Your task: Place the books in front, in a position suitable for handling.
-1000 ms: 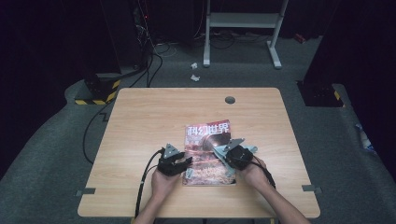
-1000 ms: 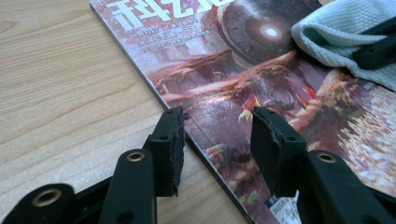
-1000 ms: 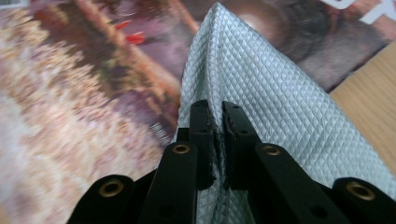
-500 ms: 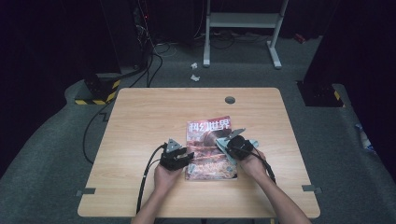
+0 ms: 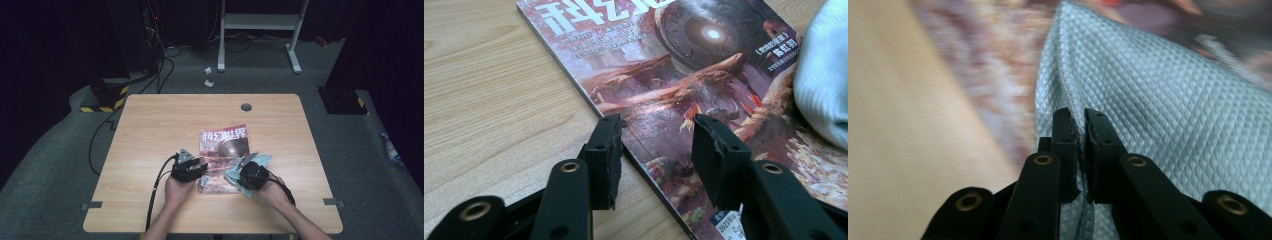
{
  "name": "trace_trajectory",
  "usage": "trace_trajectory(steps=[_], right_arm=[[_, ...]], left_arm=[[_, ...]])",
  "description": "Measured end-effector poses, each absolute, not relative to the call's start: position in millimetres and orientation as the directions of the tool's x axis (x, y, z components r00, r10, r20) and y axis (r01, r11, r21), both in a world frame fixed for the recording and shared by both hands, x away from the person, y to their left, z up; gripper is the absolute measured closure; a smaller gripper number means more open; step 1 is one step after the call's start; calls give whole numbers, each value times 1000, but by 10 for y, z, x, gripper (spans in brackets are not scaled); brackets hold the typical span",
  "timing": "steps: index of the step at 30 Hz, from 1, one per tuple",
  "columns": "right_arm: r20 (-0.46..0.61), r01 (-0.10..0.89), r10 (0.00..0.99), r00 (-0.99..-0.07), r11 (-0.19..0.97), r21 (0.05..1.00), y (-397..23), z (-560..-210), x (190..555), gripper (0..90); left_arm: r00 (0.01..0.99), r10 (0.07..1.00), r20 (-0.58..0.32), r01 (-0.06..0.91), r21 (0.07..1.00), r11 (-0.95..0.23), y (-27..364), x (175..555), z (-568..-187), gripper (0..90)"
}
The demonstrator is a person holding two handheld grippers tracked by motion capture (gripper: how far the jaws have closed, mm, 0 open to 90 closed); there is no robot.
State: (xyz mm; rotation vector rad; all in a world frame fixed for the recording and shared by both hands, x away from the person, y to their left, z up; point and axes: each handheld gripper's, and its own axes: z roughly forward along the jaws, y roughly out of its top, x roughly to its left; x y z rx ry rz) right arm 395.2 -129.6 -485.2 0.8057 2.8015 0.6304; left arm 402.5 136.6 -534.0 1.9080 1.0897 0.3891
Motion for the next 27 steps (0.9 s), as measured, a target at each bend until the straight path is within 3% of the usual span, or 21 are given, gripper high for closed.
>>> trace_trajectory(steps=[5,16,27], right_arm=[[25,578,635,-772,686,442,-1450,-4850,4116,840],[48,422,451,-891,787,450,-866,-4869,3817,841],[71,599,644,-762,658,457,-1620,-4863,3943,839]], left_arm=[[567,812,-143,535,812,-231,1367,4027,-5339,541],[566,812,-142,535,813,-230,1366,4024,-5340,541],[567,812,-137,531,814,-234,1363,4025,-5340,539]])
